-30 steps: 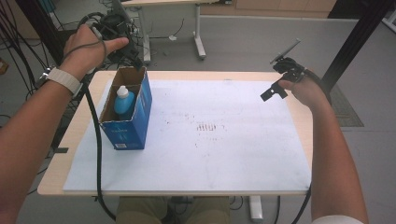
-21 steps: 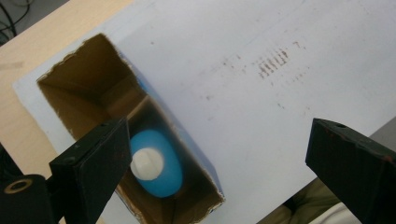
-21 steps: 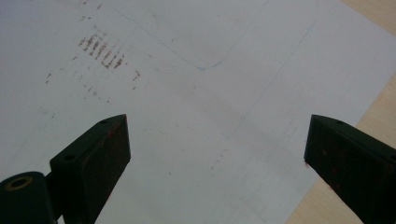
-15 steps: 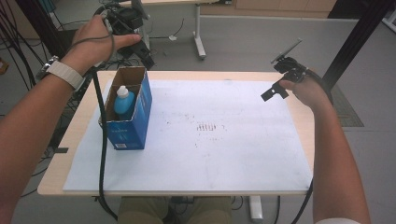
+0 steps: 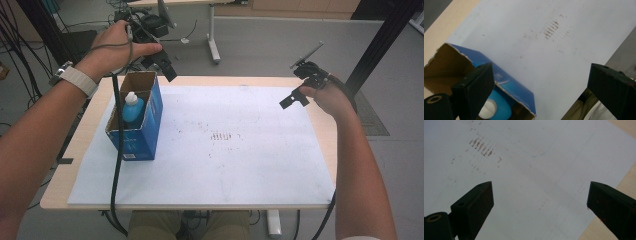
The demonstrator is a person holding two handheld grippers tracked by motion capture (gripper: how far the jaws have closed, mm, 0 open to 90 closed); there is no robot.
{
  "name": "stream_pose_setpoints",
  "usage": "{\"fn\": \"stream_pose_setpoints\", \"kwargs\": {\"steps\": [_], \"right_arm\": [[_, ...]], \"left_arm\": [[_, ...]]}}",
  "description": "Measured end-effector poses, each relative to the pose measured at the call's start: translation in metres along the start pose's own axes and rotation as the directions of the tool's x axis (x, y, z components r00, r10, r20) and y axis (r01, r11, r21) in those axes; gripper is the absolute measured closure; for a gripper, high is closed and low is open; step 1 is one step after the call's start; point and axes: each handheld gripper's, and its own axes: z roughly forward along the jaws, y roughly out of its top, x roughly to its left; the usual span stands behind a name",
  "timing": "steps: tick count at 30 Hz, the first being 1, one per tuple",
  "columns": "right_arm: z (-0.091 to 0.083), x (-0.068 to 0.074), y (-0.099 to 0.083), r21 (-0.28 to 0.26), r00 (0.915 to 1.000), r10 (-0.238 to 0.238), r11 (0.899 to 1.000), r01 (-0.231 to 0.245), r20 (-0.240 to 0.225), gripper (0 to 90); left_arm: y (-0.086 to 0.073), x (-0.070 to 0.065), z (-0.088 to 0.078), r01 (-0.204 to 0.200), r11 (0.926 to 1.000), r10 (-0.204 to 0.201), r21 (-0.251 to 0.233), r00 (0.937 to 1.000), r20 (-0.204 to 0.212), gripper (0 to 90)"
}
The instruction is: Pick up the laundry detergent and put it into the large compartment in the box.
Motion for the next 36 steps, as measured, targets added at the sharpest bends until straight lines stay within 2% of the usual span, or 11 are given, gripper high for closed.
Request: {"fn": "stream_pose_setpoints", "kwargs": {"steps": [4,8,16,25,36], "right_arm": [[0.001,0.002,0.001,0.002,1.0000,-0.005,1.000,0.005,-0.002,6.9],[0.002,0.003,0.001,0.003,1.0000,-0.004,1.000,0.004,-0.001,6.9],[0.002,0.002,-0.002,-0.001,1.0000,-0.001,1.000,0.001,-0.003,6.9],[0.003,0.001,-0.006,-0.004,0.9999,0.007,1.000,-0.007,-0.008,6.9],[0.004,0.001,-0.007,-0.004,0.9999,0.011,1.000,-0.011,-0.013,6.9]], "left_arm": [[0.002,-0.002,0.006,-0.047,0.9989,0.047,0.005,0.9987,0.021,7.6],[0.005,-0.007,0.010,-0.106,0.9944,0.106,0.006,0.9940,0.028,7.6],[0.012,-0.015,0.024,-0.204,0.9784,0.202,0.034,0.9776,0.061,7.4],[0.017,-0.029,0.046,-0.286,0.9563,0.281,0.061,0.9562,0.083,7.2],[0.023,-0.050,0.077,-0.388,0.9167,0.376,0.096,0.9185,0.122,7.5]]}}
